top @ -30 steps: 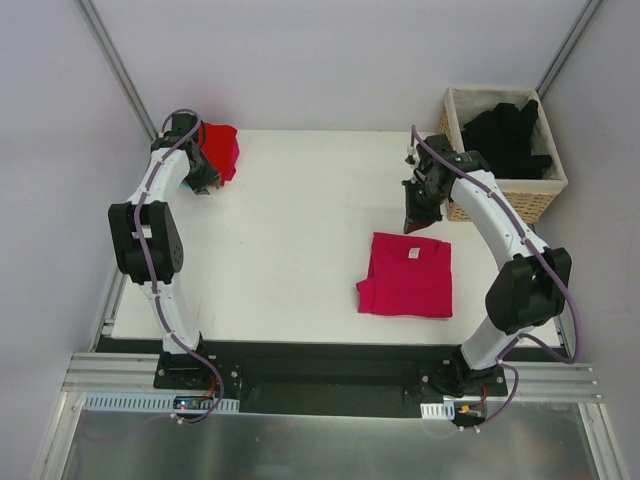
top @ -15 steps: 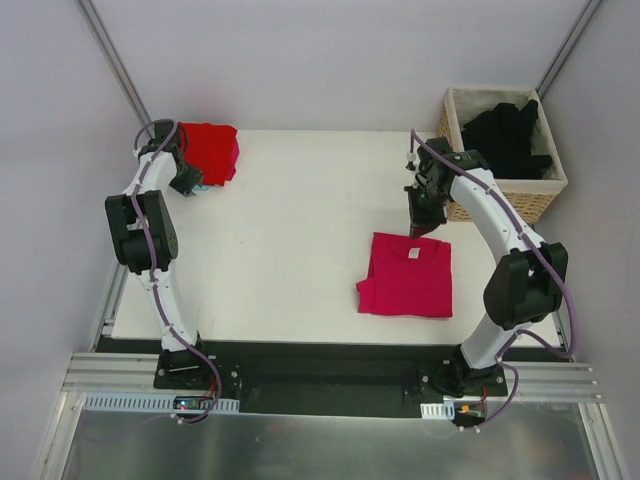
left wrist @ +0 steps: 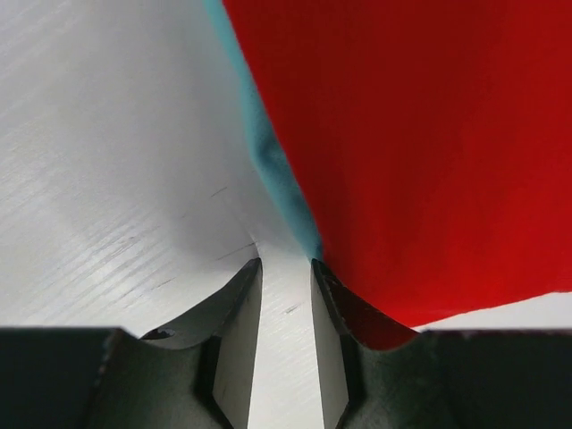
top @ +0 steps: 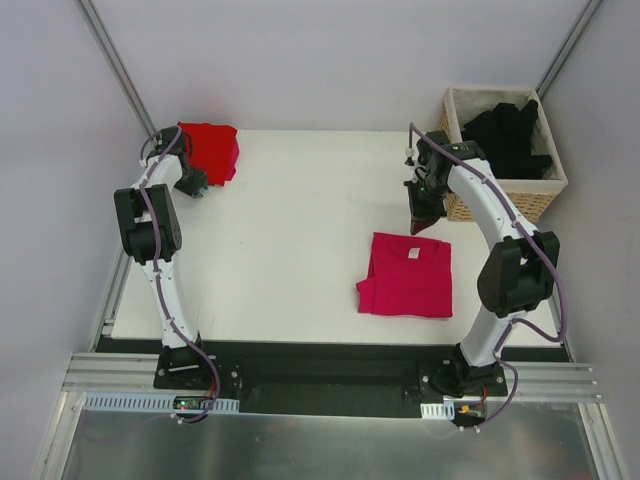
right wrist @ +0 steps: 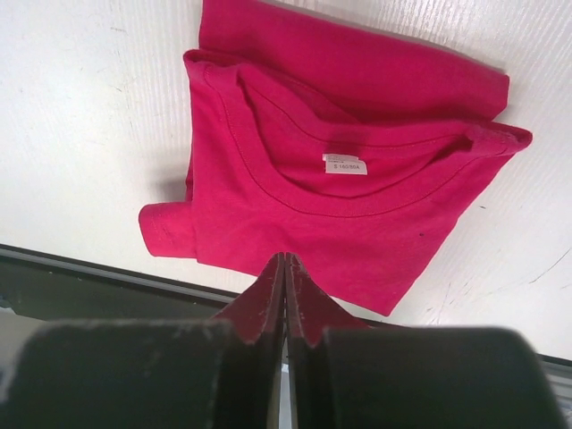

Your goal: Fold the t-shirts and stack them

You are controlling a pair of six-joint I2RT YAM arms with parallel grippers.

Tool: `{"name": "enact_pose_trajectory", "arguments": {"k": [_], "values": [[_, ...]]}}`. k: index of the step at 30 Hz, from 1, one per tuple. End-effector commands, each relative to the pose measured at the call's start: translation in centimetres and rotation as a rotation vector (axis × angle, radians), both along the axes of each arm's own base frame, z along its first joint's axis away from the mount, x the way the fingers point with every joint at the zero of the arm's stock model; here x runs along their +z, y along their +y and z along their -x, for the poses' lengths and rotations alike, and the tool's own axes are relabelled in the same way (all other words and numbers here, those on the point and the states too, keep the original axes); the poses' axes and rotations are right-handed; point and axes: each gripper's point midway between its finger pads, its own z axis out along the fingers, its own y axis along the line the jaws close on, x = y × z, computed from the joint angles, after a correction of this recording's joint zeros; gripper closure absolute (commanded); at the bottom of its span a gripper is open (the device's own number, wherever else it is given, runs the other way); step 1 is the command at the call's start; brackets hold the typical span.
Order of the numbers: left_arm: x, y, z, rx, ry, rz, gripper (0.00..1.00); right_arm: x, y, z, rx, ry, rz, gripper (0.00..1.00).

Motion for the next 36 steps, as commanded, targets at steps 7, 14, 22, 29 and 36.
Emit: {"name": "enact_pose_trajectory", "arguments": {"k": [7,14,22,29,36], "values": [[1.6,0.5,-2.3,0.06,-0.08,0.039,0.78,0.8,0.3,0.1,0.004,0.031,-0.023,0.98],[1.1,0.9,-2.4,0.059,-0.082,0.043,0.83,0.7,0.6,0.1,0.004,0.05,-0.038,0.99],[1.5,1.1,-2.1,0.059,-0.1,0.032,0.85,0.9,1.1,-0.3,0.01,0.064,-0.056,0.99],[2.9,1.7,-2.0,0.053,-0.132,0.03,0.83,0.7,1.8,-0.4,0.007,0.084,-0.087,0.99],[4.2,1.5,-1.5,0.048,-0.155,0.028,0.82,0.6,2.2,-0.3,0.003,0.093,-0.093,0.99]]}}
